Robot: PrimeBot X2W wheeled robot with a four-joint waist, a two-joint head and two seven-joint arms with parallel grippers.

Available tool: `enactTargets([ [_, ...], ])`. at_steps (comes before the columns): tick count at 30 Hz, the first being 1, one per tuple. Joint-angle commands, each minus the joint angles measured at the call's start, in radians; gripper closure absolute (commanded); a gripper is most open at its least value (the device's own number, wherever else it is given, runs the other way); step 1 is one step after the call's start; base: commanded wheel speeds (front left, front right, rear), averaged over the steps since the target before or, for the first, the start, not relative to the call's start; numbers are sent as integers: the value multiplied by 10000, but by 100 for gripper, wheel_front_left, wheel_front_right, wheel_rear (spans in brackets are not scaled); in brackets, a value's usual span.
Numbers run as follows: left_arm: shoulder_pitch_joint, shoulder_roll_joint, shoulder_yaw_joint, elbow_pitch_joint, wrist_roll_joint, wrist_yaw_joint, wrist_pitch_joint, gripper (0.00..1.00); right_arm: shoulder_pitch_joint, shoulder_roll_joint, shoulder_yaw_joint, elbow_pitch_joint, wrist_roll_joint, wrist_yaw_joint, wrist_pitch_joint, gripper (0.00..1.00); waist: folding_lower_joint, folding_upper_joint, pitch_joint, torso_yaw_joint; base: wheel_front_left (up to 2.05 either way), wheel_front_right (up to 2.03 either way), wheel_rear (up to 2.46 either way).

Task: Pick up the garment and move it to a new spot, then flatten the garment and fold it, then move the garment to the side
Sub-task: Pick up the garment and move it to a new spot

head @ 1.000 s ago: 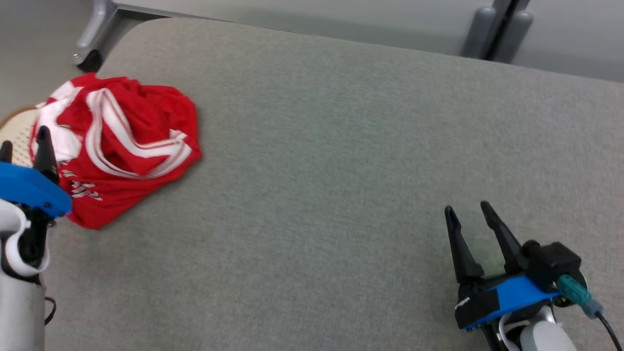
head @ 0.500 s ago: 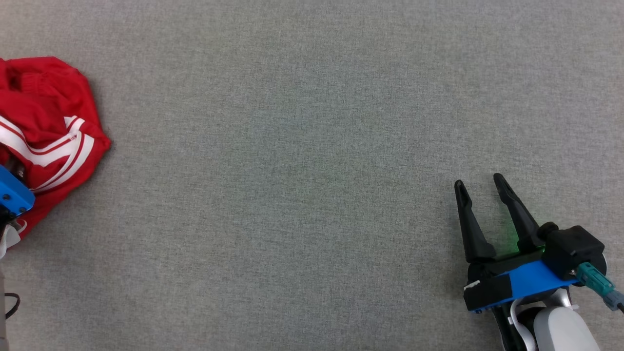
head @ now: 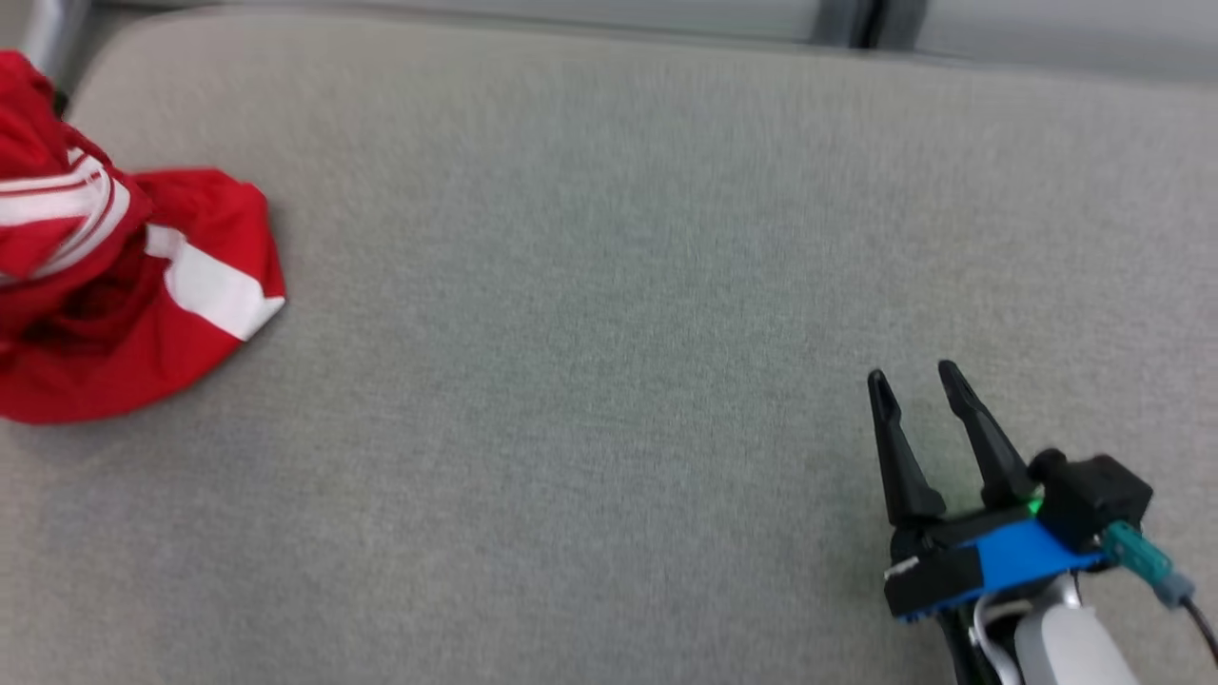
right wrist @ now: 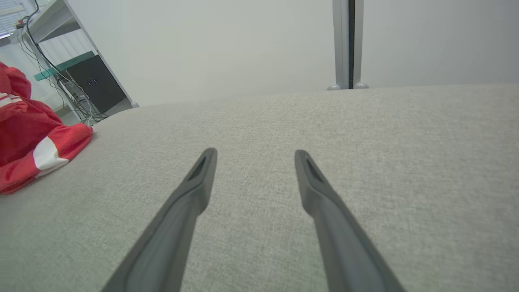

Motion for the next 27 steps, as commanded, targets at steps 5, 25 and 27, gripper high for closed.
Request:
enactTargets([
  [5, -743, 524, -363, -1137, 401, -245, 162, 100, 72, -57, 279, 727, 588, 4, -457, 0, 1, -1, -1313, -299, 0, 0, 0],
  [25, -1112, -1605, -2719, -4005, -616, -955, 1616, 100, 115, -55, 136, 1498, 986, 5, -918, 0, 1, -1, -2803, -3447, 0, 0, 0],
  [27, -820, -1752, -3154, -3898, -453, -976, 1710, 100, 75, -55, 114, 1462, 1013, 5, -921, 0, 1, -1, -2701, -3787, 0, 0, 0],
])
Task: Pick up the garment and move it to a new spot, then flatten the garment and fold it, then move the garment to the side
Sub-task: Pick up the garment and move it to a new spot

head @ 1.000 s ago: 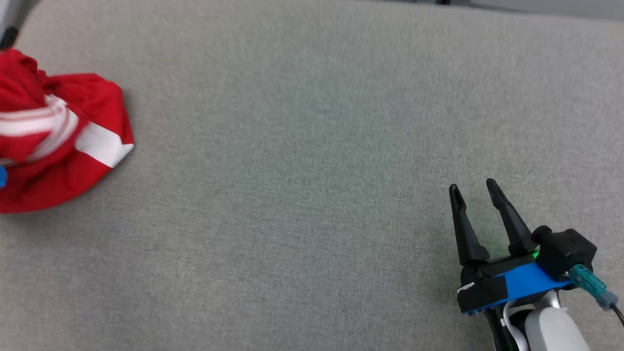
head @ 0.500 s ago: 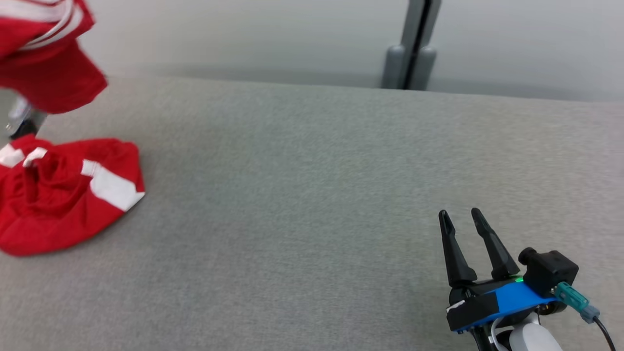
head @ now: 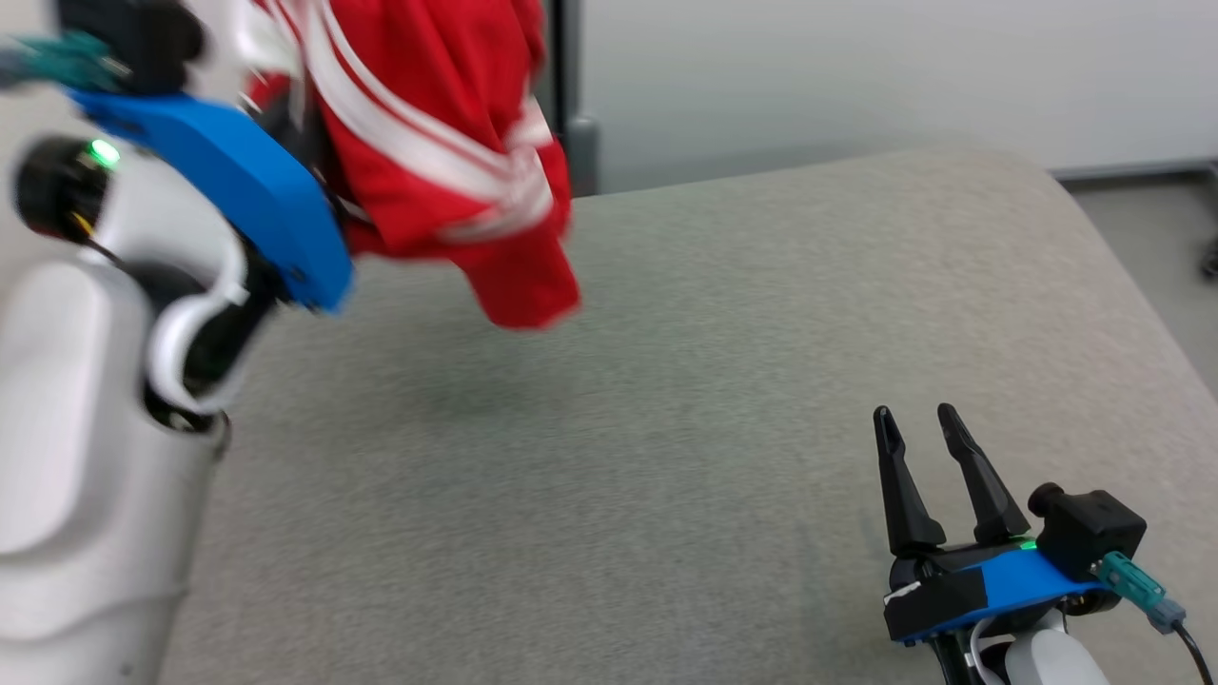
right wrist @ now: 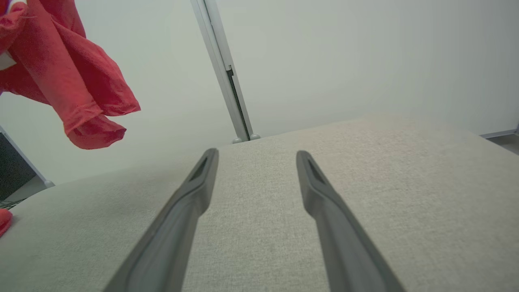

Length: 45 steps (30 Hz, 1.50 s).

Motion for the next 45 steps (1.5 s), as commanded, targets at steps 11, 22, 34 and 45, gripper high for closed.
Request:
enactTargets([
  [11, 1952, -1371, -1726, 3229, 785, 222, -905, 100, -206, -54, 317, -46, 240, 5, -60, 0, 0, 1, 293, -1561, 0, 0, 0],
  [22, 1862, -2360, -2121, 5514, 1042, 225, -2814, 0, 54, -53, 98, 34, -117, 5, -61, 0, 0, 1, 51, -791, 0, 0, 0],
  [34, 2743, -1929, -1457, 3681, 1013, 649, -5074, 0, 498, -54, -229, -129, -310, 5, 83, 0, 0, 1, -581, 855, 0, 0, 0],
  [45, 5438, -982, -800, 1479, 1520, 1634, -7495, 0, 783, -54, -886, -472, -627, 5, 368, 0, 0, 1, -725, 1624, 0, 0, 0],
])
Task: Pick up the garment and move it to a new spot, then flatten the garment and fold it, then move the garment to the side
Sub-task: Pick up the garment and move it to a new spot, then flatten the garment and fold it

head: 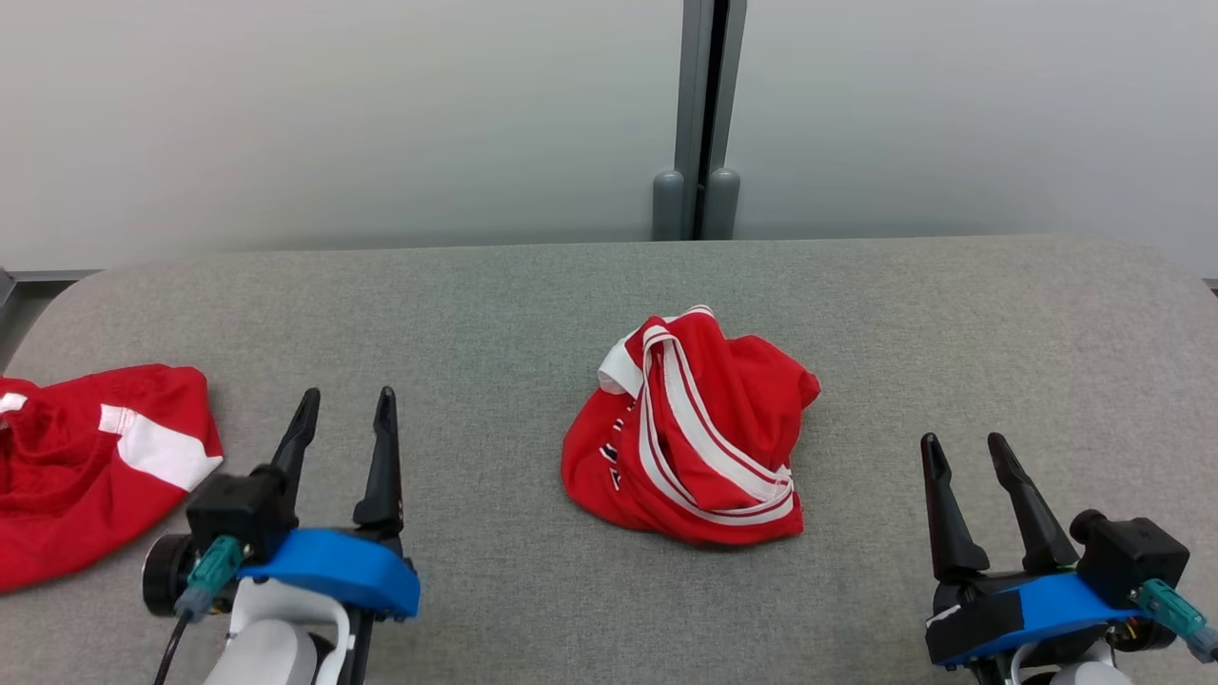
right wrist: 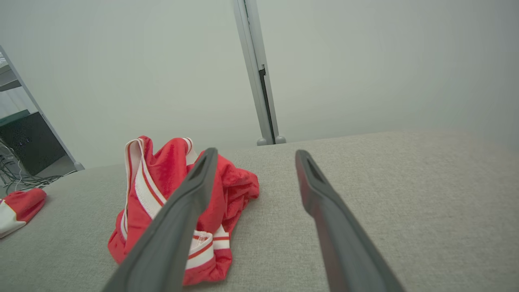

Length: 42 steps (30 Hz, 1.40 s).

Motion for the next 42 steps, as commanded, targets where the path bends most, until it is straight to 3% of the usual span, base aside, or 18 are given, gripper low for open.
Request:
enactTargets([
  [1, 288, 115, 76, -210, 142, 115, -253, 0, 148, -53, -71, -88, -110, 5, 60, 0, 0, 0, 2, 34, 0, 0, 0],
  [7, 1449, 255, 481, -798, 432, 623, -776, 0, 277, -52, -295, -178, -186, 5, 274, 0, 0, 0, -106, -3, 0, 0, 0],
  [10, 1864, 293, 683, -975, 537, 669, -839, 0, 382, -52, -370, -135, -209, 5, 352, 0, 0, 0, -134, -61, 0, 0, 0],
  [23, 2497, 148, 1511, -848, 977, 171, -866, 0, 566, -51, -259, 101, -52, 5, 633, 0, 0, 0, -221, -224, 0, 0, 0],
  [30, 2564, -7, 1378, -774, 1088, 251, -800, 0, 539, -52, -199, 147, -35, 5, 604, 0, 0, 0, -238, -223, 0, 0, 0],
  [35, 2232, 96, 1397, -400, 998, -21, -827, 0, 482, -51, -113, 118, 8, 5, 599, 0, 0, 0, -175, -195, 0, 0, 0],
  [42, 2035, 60, 1382, -278, 1018, -66, -848, 0, -316, -48, 1218, 338, 91, 5, 1594, 0, 0, 0, 24, -222, 0, 0, 0],
])
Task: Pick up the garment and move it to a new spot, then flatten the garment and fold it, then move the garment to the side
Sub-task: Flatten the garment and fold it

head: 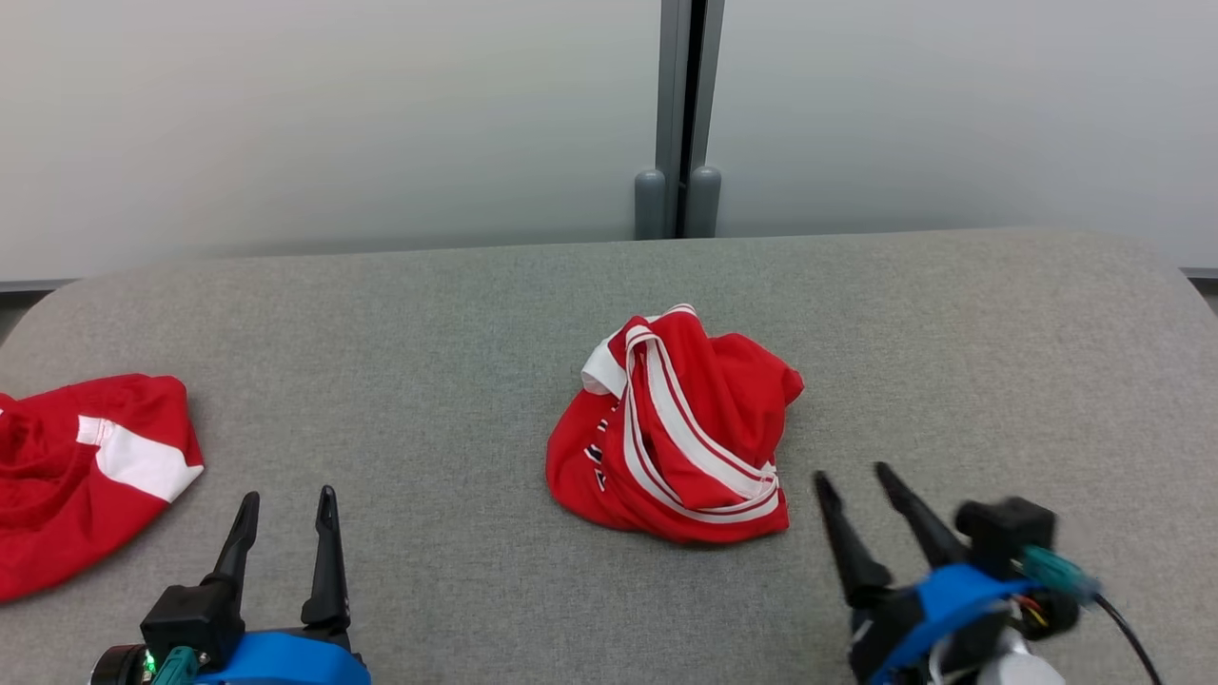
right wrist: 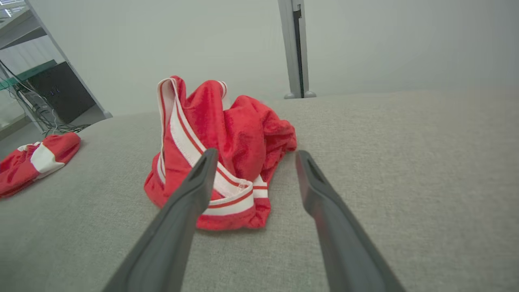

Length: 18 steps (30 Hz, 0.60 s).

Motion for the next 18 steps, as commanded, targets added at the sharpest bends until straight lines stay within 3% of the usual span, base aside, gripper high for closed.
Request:
enactTargets([
  [1, -221, -2, -16, 13, 46, -31, -44, 0, -444, -44, 393, 278, -78, 5, 468, 0, 0, -1, 89, 0, 0, 0, 0],
  [8, -502, -84, -172, 74, 90, -122, -43, 0, -1852, -41, 997, 2199, -204, 5, 1759, 0, 0, -1, 420, 231, 0, 0, 0],
  [18, -792, -31, -261, 304, 82, -266, -51, 0, -3098, -40, 1735, 4423, 35, 5, 1545, 0, 0, -1, 636, 445, 0, 0, 0],
])
